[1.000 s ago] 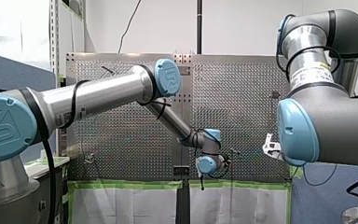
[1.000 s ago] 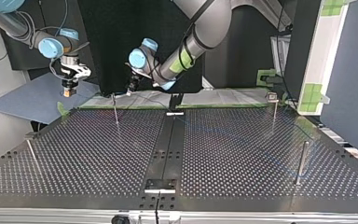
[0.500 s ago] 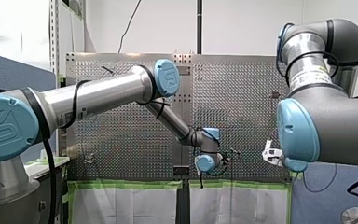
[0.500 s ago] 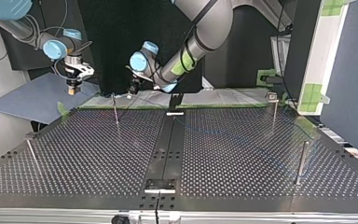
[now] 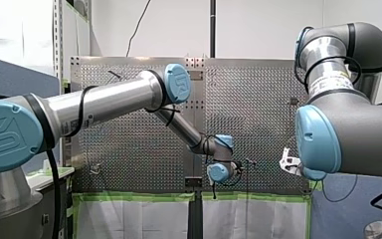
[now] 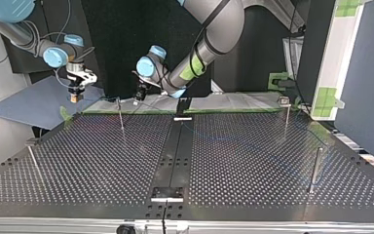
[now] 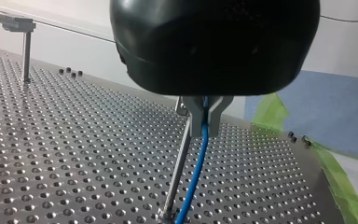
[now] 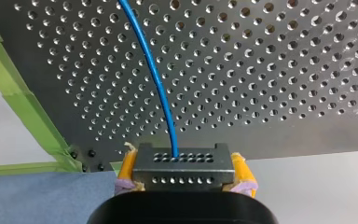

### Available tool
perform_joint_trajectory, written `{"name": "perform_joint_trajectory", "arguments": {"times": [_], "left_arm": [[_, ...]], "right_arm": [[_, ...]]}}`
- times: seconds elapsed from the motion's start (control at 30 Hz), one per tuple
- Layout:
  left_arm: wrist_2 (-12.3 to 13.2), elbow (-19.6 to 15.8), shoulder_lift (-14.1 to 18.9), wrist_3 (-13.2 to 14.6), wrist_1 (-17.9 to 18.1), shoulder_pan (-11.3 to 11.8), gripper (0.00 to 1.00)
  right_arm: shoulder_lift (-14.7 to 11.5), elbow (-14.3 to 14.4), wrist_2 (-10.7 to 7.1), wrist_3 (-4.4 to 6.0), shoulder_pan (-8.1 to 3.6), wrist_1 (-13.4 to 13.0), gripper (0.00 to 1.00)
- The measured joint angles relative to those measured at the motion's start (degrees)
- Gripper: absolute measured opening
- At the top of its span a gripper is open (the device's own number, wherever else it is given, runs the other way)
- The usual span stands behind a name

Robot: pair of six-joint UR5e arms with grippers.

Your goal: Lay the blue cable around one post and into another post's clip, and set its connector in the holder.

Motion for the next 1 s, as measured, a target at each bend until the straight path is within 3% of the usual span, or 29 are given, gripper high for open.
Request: {"name": "perform_joint_trajectory", "arguments": {"times": [0.17,0.47,0.8,0.9,0.97,1.0], "left_arm": [[0.1,0.0,0.0,0.1,-0.2,0.2,0.00],[0.3,0.0,0.0,0.1,-0.4,0.2,0.00],[0.1,-0.1,0.0,0.3,-0.4,0.3,0.00],[0.1,-0.1,0.0,0.3,-0.4,0.3,0.07],[0.0,-0.1,0.0,0.3,-0.4,0.3,0.19],[-0.2,-0.1,0.0,0.2,-0.4,0.3,0.19]], "right_arm": [[0.0,-1.0,-0.03,0.37,-0.40,0.6,0.00],[0.0,-1.6,-0.05,2.05,-1.07,-0.6,0.00],[0.0,-1.6,-0.81,1.96,-0.99,-1.1,0.00],[0.0,-1.6,-1.25,1.86,-0.78,-1.1,0.00],[0.0,-1.6,-1.62,1.84,-0.61,-1.2,0.00],[0.0,-1.6,-1.78,1.84,-0.57,-1.2,0.00]]}}
